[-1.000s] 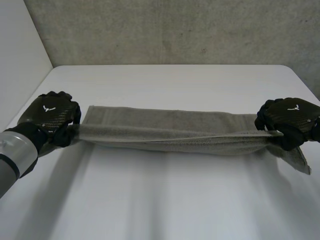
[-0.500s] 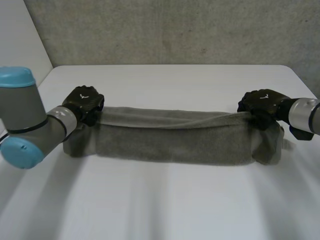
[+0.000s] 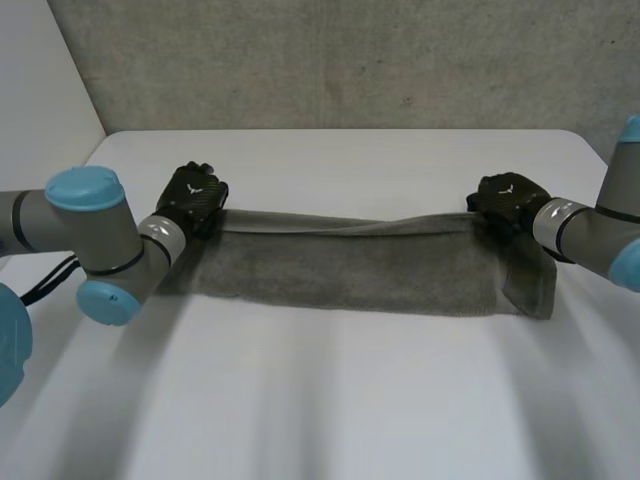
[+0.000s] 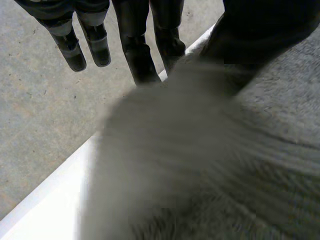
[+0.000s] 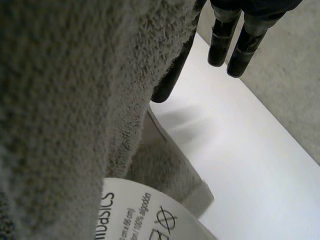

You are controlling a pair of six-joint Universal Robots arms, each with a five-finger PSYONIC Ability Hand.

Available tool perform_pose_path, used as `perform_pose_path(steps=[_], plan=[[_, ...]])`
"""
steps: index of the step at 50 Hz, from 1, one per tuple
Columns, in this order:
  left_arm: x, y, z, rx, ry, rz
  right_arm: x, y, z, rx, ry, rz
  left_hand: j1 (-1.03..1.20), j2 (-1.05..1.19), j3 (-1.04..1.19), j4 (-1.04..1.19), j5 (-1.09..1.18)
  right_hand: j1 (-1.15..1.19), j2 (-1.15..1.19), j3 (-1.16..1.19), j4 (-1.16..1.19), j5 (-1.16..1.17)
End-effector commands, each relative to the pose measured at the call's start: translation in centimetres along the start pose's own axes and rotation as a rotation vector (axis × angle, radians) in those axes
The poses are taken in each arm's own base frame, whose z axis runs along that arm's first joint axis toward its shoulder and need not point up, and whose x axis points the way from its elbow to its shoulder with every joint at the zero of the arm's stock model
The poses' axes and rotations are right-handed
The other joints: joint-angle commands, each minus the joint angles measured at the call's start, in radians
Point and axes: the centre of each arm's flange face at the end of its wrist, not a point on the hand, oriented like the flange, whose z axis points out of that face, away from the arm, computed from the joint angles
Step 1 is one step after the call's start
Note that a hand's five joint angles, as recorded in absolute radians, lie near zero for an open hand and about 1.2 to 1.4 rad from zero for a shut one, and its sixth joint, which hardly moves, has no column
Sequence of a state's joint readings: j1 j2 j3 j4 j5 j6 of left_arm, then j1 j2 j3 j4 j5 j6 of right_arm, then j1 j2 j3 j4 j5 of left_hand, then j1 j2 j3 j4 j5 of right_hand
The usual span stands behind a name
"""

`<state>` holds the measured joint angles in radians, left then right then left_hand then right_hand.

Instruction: Fold the towel.

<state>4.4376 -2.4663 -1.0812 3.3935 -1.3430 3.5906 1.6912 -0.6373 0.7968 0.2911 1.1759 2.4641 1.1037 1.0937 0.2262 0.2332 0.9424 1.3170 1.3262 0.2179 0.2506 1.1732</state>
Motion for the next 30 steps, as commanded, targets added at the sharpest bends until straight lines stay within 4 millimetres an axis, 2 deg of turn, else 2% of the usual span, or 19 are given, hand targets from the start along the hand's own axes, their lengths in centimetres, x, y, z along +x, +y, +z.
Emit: perform_pose_path(steps=[1, 2, 3, 4, 8, 10, 11, 15, 21, 22, 26, 28, 30], plan=[[0.3, 0.7, 0.2, 0.001, -0.003, 0.001, 0.0, 0.9, 0.1, -0.076, 0.064, 0.008, -0.701, -0.691, -0.052, -0.059, -0.714, -0.692, -0.701, -0.043, -0.076, -0.723], [0.3, 0.7, 0.2, 0.001, -0.003, -0.001, 0.0, 0.9, 0.1, -0.076, 0.064, 0.008, -0.83, -0.82, -0.052, -0.059, -0.843, -0.698, -0.707, -0.043, -0.076, -0.728], [0.3, 0.7, 0.2, 0.001, -0.003, -0.001, -0.1, 0.9, 0.1, -0.077, 0.063, 0.011, -0.831, -0.821, -0.052, -0.059, -0.845, -1.142, -1.152, -0.043, -0.076, -1.173], [0.2, 0.6, 0.2, 0.003, -0.006, 0.002, 0.0, 0.8, 0.0, -0.074, 0.067, 0.01, -0.901, -0.891, -0.052, -0.059, -0.914, -1.142, -1.152, -0.043, -0.076, -1.173], [0.0, 0.3, 0.2, 0.009, -0.011, 0.002, 0.4, 0.3, -0.2, -0.06, 0.081, 0.013, -0.905, -0.895, -0.052, -0.059, -0.918, -1.142, -1.152, -0.043, -0.076, -1.173], [-0.4, -0.3, 0.1, 0.02, -0.021, 0.005, 1.3, -1.0, -0.6, -0.013, 0.118, 0.042, -0.905, -0.895, -0.052, -0.059, -0.918, -1.142, -1.152, -0.043, -0.076, -1.173], [-0.4, -0.3, 0.1, 0.02, -0.021, 0.005, 1.4, -1.0, -0.6, -0.012, 0.118, 0.042, -0.905, -0.895, -0.052, -0.059, -0.918, -1.142, -1.152, -0.043, -0.076, -1.173], [-1.4, -2.4, -0.6, 0.052, -0.045, 0.012, 2.8, -3.2, -1.8, 0.065, 0.169, 0.123, -0.905, -0.895, -0.052, -0.059, -0.918, -1.142, -1.152, -0.043, -0.076, -1.173], [-3.2, -4.8, -2.0, 0.086, -0.093, 0.021, 3.7, -5.4, -3.6, 0.12, 0.205, 0.129, -0.908, -0.898, -0.052, -0.059, -0.921, -1.142, -1.152, -0.043, -0.076, -1.173], [-3.5, -5.4, -2.1, 0.101, -0.102, 0.023, 3.7, -5.4, -3.6, 0.12, 0.205, 0.129, -0.908, -0.898, -0.052, -0.059, -0.921, -1.142, -1.152, -0.043, -0.076, -1.173], [-4.1, -5.7, -2.3, 0.108, -0.109, 0.027, 3.5, -5.3, -4.0, 0.123, 0.209, 0.129, -0.899, -0.889, -0.052, -0.059, -0.912, -1.142, -1.152, -0.043, -0.076, -1.173], [-4.2, -5.5, -2.3, 0.097, -0.109, 0.025, 3.2, -4.9, -4.0, 0.105, 0.199, 0.135, -0.896, -0.886, -0.052, -0.059, -0.909, -1.142, -1.152, -0.043, -0.076, -1.173], [-3.3, -4.4, -2.9, 0.049, -0.078, 0.014, 2.8, -4.4, -4.2, 0.087, 0.191, 0.143, -0.873, -0.863, -0.052, -0.059, -0.886, -1.142, -1.152, -0.043, -0.076, -1.173]])
